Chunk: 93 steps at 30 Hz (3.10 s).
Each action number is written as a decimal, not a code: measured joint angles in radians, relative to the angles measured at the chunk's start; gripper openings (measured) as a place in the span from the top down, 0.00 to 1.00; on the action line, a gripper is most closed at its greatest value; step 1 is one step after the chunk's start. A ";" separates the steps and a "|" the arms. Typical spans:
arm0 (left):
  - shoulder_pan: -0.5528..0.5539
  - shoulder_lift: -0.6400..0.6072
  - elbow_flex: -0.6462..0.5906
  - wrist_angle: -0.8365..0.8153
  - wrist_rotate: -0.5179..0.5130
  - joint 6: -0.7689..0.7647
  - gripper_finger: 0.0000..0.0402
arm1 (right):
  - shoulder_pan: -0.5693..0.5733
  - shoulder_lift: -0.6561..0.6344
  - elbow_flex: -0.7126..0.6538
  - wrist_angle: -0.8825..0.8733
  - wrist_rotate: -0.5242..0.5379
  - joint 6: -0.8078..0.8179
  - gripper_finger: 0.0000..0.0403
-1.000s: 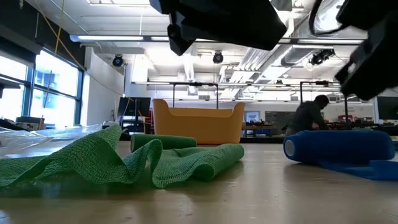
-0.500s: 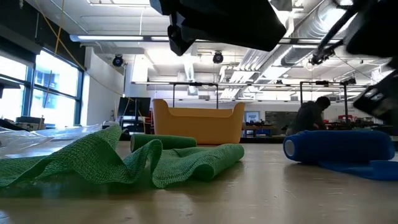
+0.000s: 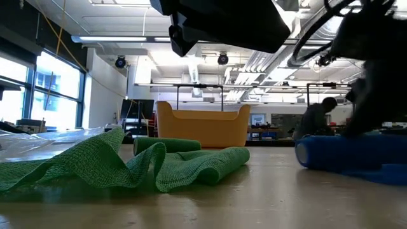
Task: Roll bandage
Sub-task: Roll the blue bandage, then open the bottom transparent zip bag
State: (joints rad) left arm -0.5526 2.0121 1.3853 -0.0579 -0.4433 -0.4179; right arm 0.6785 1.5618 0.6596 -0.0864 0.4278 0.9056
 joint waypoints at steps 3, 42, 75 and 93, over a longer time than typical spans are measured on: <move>-0.011 0.000 0.000 -0.004 -0.003 0.000 0.89 | 0.057 0.004 0.001 0.066 -0.081 -0.027 1.00; -0.105 -0.197 0.001 -0.710 -0.249 -0.415 0.89 | 0.104 0.069 0.093 0.211 0.236 -0.213 0.95; -0.336 -0.229 -0.470 -0.511 -0.088 -1.122 0.88 | -0.055 0.292 0.168 0.862 0.109 -0.560 0.62; -0.264 -0.225 -0.192 -0.454 -0.321 -0.646 1.00 | 0.014 0.292 0.440 0.255 0.166 -0.587 0.62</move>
State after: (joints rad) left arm -0.8162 1.7870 1.1931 -0.5116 -0.7641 -1.0644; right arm 0.6923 1.8534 1.0998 0.1688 0.5943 0.3184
